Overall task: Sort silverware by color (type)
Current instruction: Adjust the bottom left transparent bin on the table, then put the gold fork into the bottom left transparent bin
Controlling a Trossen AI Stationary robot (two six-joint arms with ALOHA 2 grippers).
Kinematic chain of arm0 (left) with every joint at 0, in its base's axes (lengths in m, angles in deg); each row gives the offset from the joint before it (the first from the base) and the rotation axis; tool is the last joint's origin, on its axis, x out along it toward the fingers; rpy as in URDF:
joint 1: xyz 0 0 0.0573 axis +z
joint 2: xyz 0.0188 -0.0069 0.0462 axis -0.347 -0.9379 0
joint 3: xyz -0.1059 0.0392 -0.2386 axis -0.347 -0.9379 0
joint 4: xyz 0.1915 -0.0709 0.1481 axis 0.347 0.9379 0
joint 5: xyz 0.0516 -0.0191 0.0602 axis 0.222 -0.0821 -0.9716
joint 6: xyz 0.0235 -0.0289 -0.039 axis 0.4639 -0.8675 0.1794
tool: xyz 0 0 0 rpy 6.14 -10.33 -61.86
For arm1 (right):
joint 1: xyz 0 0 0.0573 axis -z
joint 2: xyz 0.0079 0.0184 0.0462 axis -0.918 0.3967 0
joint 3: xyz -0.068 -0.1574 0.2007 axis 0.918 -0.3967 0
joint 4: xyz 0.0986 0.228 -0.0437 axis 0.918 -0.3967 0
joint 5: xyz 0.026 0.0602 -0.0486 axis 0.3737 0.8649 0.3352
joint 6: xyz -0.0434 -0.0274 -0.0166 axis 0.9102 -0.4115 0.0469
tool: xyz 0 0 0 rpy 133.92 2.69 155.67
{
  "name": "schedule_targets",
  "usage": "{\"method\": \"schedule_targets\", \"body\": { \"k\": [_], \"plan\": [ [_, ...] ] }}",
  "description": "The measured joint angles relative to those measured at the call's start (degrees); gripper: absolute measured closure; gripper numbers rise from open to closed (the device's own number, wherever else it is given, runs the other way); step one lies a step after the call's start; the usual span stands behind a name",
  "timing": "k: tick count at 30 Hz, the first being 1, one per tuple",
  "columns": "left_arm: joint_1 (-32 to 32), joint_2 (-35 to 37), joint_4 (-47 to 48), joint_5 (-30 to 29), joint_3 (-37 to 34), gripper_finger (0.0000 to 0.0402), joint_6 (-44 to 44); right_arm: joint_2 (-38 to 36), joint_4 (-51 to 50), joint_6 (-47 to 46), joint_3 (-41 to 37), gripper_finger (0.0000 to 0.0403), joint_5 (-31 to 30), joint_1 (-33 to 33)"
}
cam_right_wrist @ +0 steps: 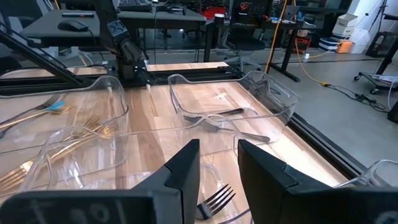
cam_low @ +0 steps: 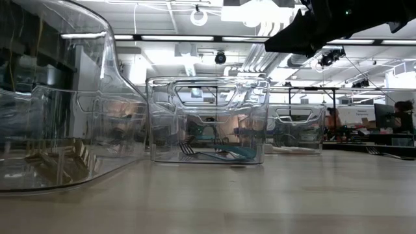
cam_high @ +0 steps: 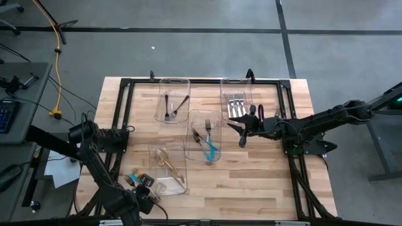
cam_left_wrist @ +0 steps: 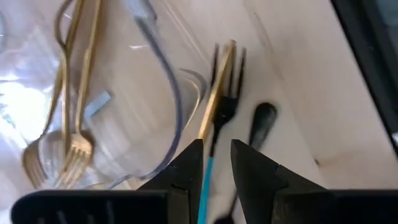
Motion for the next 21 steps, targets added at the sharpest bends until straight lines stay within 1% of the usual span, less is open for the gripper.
{"method": "schedule_targets", "body": {
  "k": [6, 10, 14, 18, 21],
  "plan": [
    [0.67, 0.0, 0.15, -1.72, -0.01, 0.0326, 2.5, 0.0, -0.02, 0.0, 0.0, 0.03, -0.11, -0.01],
    [1.5, 0.0, 1.67, -3.91, -0.01, 0.0326, 3.7, 0.0, -0.02, 0.02, 0.0, 0.03, -0.08, -0.02],
    [2.0, 0.0, 3.49, -3.76, -0.01, 0.0326, 4.45, 0.0, -0.02, 0.0, 0.0, 0.03, -0.08, 0.0],
    [1.16, 0.0, 6.09, 0.29, -0.01, 0.0326, 0.32, 0.0, -0.04, 0.02, 0.0, 0.03, -0.06, 0.0],
    [-0.85, 1.27, 6.76, -0.74, -0.62, 0.0326, -5.65, 0.0, -0.04, 0.02, 0.0, 0.03, -0.04, -0.02]
  ]
}}
